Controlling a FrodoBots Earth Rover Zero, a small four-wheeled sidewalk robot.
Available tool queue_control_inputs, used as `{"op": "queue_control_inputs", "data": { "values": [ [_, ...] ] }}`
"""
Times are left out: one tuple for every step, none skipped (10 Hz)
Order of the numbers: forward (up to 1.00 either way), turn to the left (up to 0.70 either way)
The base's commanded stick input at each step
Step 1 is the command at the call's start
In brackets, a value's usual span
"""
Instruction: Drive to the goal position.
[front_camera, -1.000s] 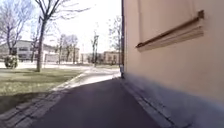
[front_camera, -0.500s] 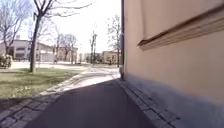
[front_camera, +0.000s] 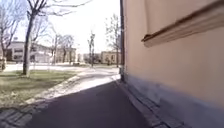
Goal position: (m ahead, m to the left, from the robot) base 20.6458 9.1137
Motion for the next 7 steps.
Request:
{"op": "queue_control_inputs", "data": {
  "values": [
    [0.85,0.0],
    [0.85,0.0],
    [0.85,0.0],
    [0.85,0.0],
    [0.85,0.0],
    [0.85,0.31],
    [0.85,0.34]
  ]
}}
